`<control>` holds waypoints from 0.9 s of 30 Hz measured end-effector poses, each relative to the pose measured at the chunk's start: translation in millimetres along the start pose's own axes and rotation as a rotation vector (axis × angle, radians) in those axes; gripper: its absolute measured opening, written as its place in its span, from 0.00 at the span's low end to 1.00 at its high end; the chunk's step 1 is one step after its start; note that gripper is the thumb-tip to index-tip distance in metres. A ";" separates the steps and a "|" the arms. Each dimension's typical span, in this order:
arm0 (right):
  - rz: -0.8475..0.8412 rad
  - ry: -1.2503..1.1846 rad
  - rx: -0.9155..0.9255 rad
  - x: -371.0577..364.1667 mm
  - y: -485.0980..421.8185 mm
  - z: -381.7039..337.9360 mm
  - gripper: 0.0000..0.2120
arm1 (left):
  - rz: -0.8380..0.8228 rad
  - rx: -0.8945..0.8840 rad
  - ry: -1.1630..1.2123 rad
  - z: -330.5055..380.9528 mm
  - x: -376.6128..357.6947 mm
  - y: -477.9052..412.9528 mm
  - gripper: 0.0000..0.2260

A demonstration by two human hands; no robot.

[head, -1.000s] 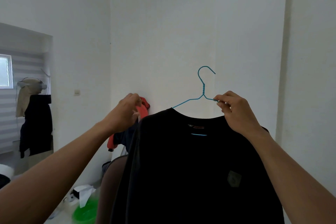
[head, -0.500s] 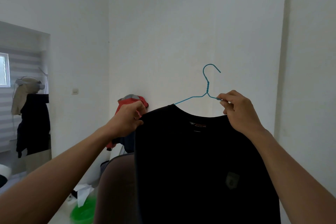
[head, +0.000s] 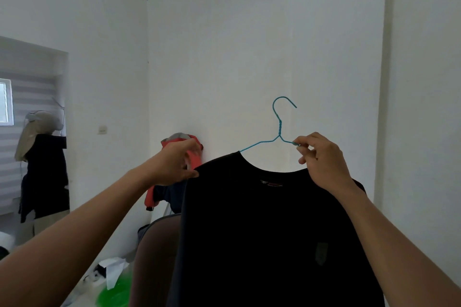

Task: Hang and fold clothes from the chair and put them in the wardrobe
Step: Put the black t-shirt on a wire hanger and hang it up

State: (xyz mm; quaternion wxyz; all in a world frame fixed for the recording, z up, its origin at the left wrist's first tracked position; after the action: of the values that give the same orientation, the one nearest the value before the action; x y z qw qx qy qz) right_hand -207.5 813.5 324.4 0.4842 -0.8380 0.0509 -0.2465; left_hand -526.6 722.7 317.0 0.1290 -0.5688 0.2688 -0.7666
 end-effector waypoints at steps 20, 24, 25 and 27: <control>-0.135 -0.111 -0.123 7.9 20.7 28.3 0.08 | 0.218 -0.087 -0.161 1.5 21.3 20.5 0.54; -0.070 -0.006 -0.108 24.3 25.7 30.4 0.16 | 0.259 -0.084 -0.131 -5.4 32.2 32.3 0.53; -0.074 0.007 -0.107 25.3 28.4 30.0 0.19 | 0.264 -0.081 -0.130 -5.4 33.5 34.5 0.52; -0.123 0.076 -0.077 19.2 31.7 25.4 0.25 | 0.273 -0.079 -0.127 -2.5 34.7 37.1 0.53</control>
State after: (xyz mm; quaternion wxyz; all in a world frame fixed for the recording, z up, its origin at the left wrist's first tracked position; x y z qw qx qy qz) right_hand -174.1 810.6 294.4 0.4334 -0.8475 0.0273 -0.3053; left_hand -544.1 675.4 323.6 0.2264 -0.5788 0.3650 -0.6932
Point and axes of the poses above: each hand's wrist, its own y-axis away from the middle knuckle, its own x-axis out of the back of the hand, z = x × y, the point moved 10 cm from there along -y, towards the middle knuckle, and after that the axes turned 1 degree about -z, right-handed, at the moved point
